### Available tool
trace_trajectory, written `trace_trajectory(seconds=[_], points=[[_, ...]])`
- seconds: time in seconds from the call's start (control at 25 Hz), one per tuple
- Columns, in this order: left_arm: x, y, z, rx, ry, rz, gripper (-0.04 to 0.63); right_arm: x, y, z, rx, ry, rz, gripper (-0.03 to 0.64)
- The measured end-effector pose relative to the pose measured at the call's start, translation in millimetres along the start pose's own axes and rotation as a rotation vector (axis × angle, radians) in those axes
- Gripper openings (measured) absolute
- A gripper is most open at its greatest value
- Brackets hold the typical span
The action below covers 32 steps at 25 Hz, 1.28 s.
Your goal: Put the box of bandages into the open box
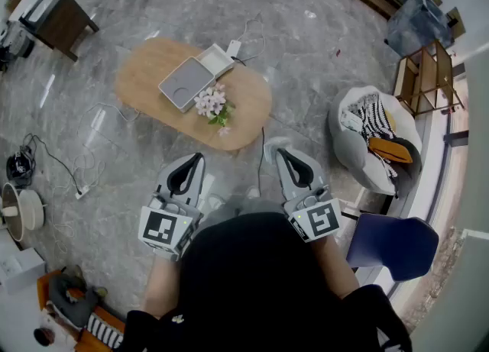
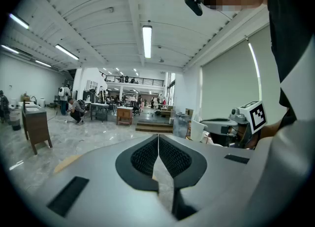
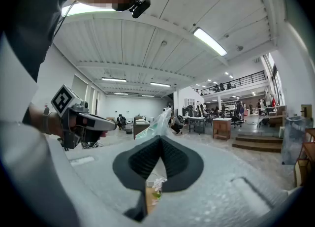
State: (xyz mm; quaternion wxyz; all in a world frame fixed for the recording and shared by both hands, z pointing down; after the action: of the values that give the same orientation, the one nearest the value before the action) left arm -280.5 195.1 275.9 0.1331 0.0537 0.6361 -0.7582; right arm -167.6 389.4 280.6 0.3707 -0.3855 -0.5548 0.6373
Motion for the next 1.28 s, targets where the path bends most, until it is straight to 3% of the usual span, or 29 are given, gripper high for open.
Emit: trace_trajectory(seconds=[0.12, 0.44, 0.68, 0.8, 1.08, 1.28], points=[[-9.5, -4.0, -5.4, -0.049, -0.008, -0.013, 0.011, 4.9, -4.3, -14.7, -0.027, 0.007, -0.005, -0.002], [-35.5, -6.0, -29.6, -0.085, 0.038, 0.010, 0.011, 15.0, -16.0, -59.1, -0.036, 0.001, -0.035, 0.000], [-50.7, -6.6, -40.3, -0.102, 0.037, 0.029, 0.011, 17.3, -24.4, -73.7, -0.057, 0.003, -0.031, 0.000], [-56.7, -9.5, -38.2, -0.074, 0.038, 0.043, 0.011, 13.9, -30.3, -74.6, -0.064, -0.002, -0.018, 0.000], [-72.5, -15.0, -2.2, -0.064, -0.005, 0.055, 0.011, -19.6, -41.9, -73.4, -0.092, -0.016, 0.020, -0.002], [-86.4, -4.2, 49.4, -0.050, -0.021, 0.061, 0.011, -68.0, -35.6, -74.2, -0.085, -0.034, 0.041, 0.000]])
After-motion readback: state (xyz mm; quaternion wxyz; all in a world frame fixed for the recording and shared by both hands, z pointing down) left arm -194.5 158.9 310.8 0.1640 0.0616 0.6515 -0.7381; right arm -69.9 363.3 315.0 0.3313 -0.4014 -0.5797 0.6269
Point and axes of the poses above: the fingertips, and each gripper's own axes: x backward along the fingers, z to its left, y out of its top, the point moved 6 cm from there along x, backward along the fingers, and after that the axes turned 4 degrees about x, right-handed, at the moved point
